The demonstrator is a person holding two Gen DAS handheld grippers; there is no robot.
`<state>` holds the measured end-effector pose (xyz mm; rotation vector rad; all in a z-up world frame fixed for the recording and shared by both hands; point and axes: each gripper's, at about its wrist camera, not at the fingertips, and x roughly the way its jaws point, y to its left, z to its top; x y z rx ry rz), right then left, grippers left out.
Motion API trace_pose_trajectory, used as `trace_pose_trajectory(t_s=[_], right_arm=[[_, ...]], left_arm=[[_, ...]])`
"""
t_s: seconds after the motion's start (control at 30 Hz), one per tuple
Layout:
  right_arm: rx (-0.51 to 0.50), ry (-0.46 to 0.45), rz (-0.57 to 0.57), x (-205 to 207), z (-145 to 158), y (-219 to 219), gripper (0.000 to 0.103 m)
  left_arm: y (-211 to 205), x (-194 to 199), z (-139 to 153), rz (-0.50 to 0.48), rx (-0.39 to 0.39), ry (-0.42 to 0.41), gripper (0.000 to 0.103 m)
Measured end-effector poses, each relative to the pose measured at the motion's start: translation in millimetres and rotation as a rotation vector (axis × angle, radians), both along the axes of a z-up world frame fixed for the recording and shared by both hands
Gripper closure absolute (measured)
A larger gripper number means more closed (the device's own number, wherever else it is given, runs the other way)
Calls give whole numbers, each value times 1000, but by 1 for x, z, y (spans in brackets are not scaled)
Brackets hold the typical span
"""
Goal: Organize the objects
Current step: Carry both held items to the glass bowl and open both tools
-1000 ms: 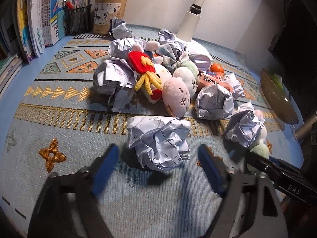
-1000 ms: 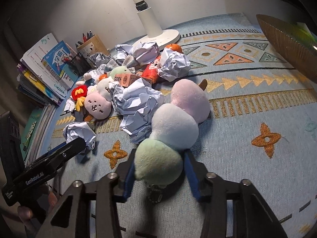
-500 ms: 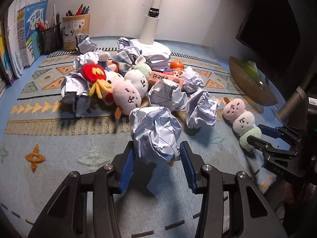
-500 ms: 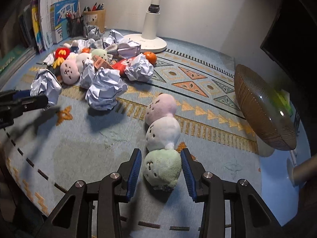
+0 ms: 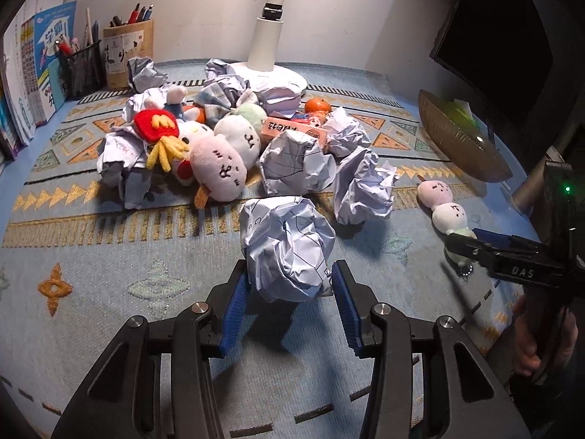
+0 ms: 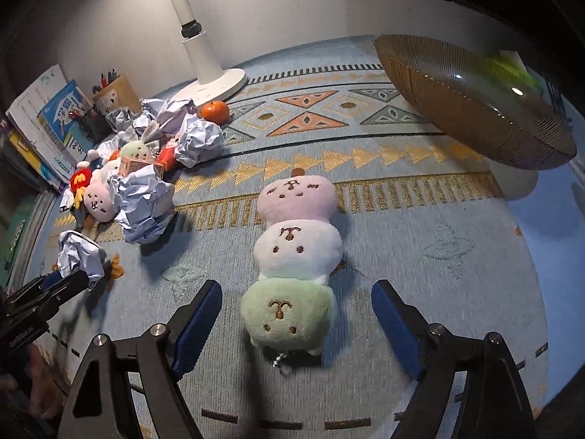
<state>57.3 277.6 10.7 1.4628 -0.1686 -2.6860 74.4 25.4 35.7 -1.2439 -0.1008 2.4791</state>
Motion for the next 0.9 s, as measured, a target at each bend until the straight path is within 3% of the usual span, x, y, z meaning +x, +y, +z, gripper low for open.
trace_pose_trajectory(t_s=[0.07,0.13,0.23,0.4,0.47,0.7,0.77,0.8,0.9], right_arm=[[94,5,4,-2,-5,-10,49],[81,44,18,1,1,-7,55],[-31,118,0,2,28,21,56],[-25,309,-216,-8,89,99,55],[-28,335,-318,-18,100,131,55],[-121,279,-457,-50,95,203,54],[-163,276,-459,-54,92,218,44],[-154,270,-473,-55,91,223,33],[-104,268,-472,-58,93,232,32]], left_arm=[[9,-3,10,-18,-8,14,61],[22,-9,23,-48,-4,28,61],[50,-25,51,-113,-11,68,61],[136,-67,107,-262,38,158,61],[179,-85,118,-331,79,155,61],[298,-132,95,-468,106,78,59],[316,-140,84,-501,91,54,41],[319,-143,79,-486,88,51,30],[309,-150,71,-453,105,18,29]])
